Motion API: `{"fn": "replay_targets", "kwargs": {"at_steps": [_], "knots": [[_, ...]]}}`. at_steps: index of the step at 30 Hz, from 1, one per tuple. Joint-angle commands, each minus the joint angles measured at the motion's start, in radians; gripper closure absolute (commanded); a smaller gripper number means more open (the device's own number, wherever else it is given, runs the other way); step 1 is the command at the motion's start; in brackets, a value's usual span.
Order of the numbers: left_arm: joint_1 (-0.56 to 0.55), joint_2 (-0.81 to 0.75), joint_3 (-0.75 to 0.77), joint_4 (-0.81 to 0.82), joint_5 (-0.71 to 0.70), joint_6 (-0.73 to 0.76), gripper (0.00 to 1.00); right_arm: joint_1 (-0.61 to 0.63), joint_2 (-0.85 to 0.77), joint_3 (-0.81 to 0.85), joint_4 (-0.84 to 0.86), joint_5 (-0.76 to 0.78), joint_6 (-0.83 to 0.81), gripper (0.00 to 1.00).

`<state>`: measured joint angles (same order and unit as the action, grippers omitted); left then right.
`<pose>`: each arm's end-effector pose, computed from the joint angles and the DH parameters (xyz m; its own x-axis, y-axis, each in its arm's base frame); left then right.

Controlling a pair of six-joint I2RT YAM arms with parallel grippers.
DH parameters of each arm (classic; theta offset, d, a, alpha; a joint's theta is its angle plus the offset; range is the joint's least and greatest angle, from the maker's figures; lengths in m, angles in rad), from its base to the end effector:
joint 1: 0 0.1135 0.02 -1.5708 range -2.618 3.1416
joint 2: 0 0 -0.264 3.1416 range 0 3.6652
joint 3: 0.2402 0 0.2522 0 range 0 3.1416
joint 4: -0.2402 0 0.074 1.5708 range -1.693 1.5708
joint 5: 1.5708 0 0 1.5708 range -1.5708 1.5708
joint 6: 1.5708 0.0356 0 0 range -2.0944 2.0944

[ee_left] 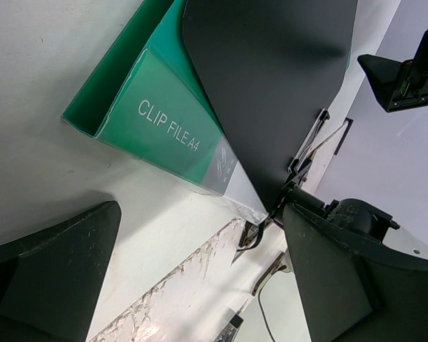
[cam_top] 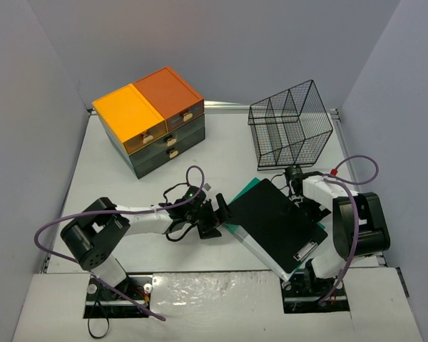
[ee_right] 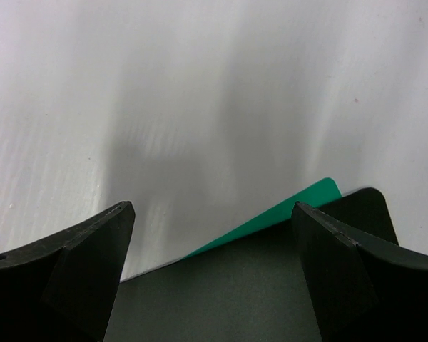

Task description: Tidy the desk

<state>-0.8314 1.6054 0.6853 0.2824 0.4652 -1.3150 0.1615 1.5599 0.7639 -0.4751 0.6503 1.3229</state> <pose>0.1973 -0.2400 0.1558 -0.9754 -0.2137 0.0551 -0.1596 0.5106 -0.8449 0.2616 0.0208 0.1466 -0.1844 0.7517 -0.6332 0.9261 0.3487 0.1443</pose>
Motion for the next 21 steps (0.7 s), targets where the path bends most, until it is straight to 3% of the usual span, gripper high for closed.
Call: {"fn": "replay_targets", "kwargs": {"at_steps": [1,21], "knots": [[-0.005,-0.034,0.057,-0.004,-0.008,0.018,0.03,-0.008,0.028,0.005,-0.031,-0.022,0.0,0.11],[-0.002,-0.026,0.109,-0.038,-0.001,0.035,0.03,0.121,0.073,-0.015,0.043,-0.198,-0.032,0.12]]}}
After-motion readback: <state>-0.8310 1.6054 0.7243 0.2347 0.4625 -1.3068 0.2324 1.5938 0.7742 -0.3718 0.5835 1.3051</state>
